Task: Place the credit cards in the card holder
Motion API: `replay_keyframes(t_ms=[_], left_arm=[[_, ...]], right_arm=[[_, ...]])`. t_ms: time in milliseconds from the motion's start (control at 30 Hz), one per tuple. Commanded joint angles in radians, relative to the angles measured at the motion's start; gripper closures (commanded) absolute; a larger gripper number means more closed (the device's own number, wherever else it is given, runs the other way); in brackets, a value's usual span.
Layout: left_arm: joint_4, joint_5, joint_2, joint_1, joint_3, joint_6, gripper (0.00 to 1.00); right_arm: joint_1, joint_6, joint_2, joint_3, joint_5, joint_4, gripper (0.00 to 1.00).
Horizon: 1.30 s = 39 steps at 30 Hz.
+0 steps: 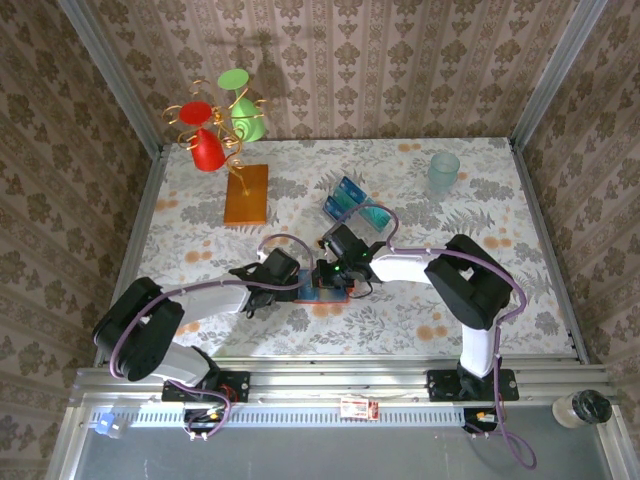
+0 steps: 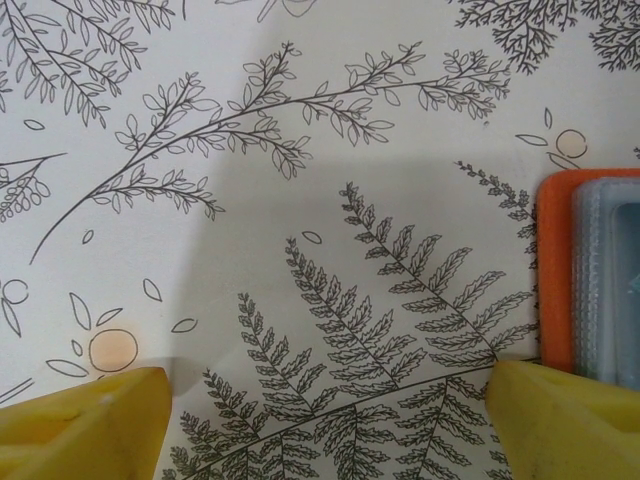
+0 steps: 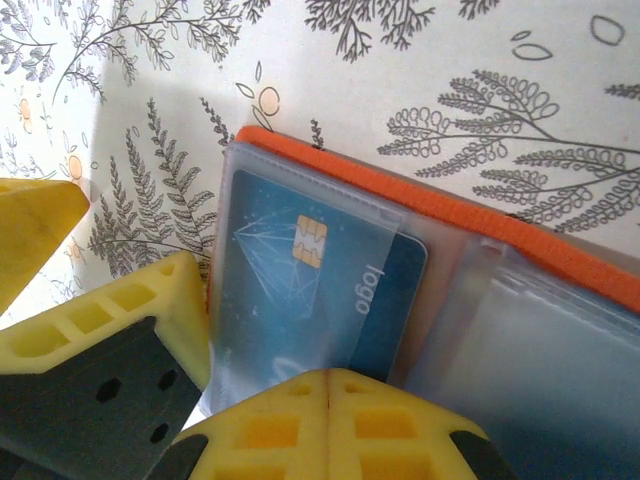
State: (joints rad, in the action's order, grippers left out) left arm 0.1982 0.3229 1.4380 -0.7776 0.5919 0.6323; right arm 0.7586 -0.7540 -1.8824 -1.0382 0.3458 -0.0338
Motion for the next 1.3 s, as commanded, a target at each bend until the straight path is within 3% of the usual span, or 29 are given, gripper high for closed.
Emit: replay_keyframes(t_ms=[0, 333, 667, 1267], left_arm=[[0.01, -0.022, 0.024, -0.015, -0.003, 0.004, 0.15], [0.052, 0.0, -0.074, 0.013, -0.009, -0.004, 0.15], [0.082, 0.006, -0.016, 0.038, 0.019, -0.025, 0.15], [0.049, -0.034, 0.067, 0.03, 0.043, -0.04, 0.15]], right_arm=[[0.011, 0.016, -0.011, -0.03, 0.025, -0.029, 0.97], [0.004, 0.048, 0.118, -0.02, -0.089, -0.132, 0.97], [0.037, 0.092, 0.061, -0.074, -0.143, -0.234, 0.99], [0.051, 0.104, -0.011, -0.103, -0.14, -0.247, 1.0]])
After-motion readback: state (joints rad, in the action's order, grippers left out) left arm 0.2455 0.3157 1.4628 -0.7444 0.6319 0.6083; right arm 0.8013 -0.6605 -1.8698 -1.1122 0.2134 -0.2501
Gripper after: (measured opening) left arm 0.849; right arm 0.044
